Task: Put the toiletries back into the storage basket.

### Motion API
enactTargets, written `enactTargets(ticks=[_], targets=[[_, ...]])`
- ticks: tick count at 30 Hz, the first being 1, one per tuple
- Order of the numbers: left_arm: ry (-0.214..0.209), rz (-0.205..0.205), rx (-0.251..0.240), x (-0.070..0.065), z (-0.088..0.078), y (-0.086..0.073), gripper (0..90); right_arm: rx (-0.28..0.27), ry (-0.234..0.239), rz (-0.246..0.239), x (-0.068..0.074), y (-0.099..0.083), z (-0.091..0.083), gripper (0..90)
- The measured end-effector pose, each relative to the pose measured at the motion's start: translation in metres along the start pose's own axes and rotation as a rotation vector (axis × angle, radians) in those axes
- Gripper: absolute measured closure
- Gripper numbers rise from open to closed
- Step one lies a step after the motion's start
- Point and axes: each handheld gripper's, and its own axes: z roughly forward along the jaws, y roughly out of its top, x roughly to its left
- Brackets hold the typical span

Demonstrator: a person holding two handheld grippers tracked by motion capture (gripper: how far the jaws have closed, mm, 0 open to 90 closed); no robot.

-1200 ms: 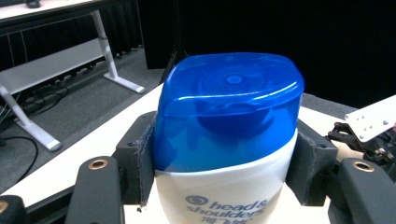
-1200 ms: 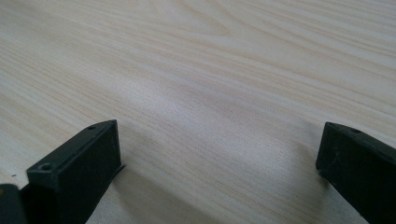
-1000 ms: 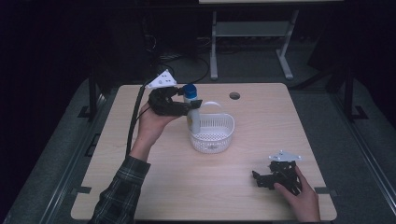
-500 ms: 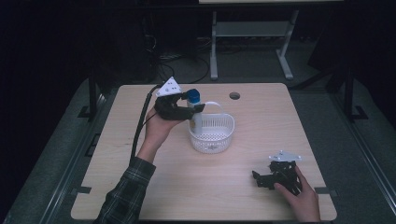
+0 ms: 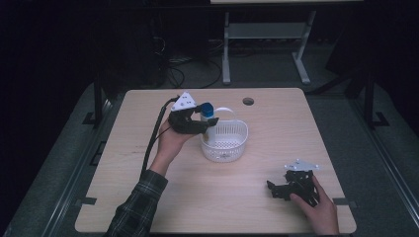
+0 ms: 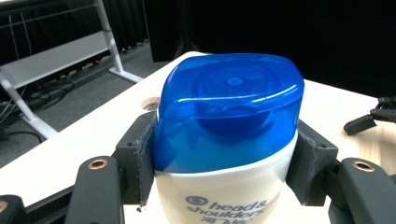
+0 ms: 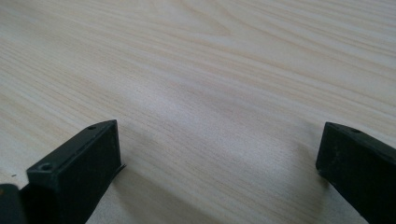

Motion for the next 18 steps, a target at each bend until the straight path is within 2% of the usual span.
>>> enactTargets(ticks=[18], targets=[[-0.008, 0.015, 0.025, -0.004, 0.011, -0.023, 35.2, 0.001, 0.001, 0.002, 0.000, 0.000, 0.000, 0.0]])
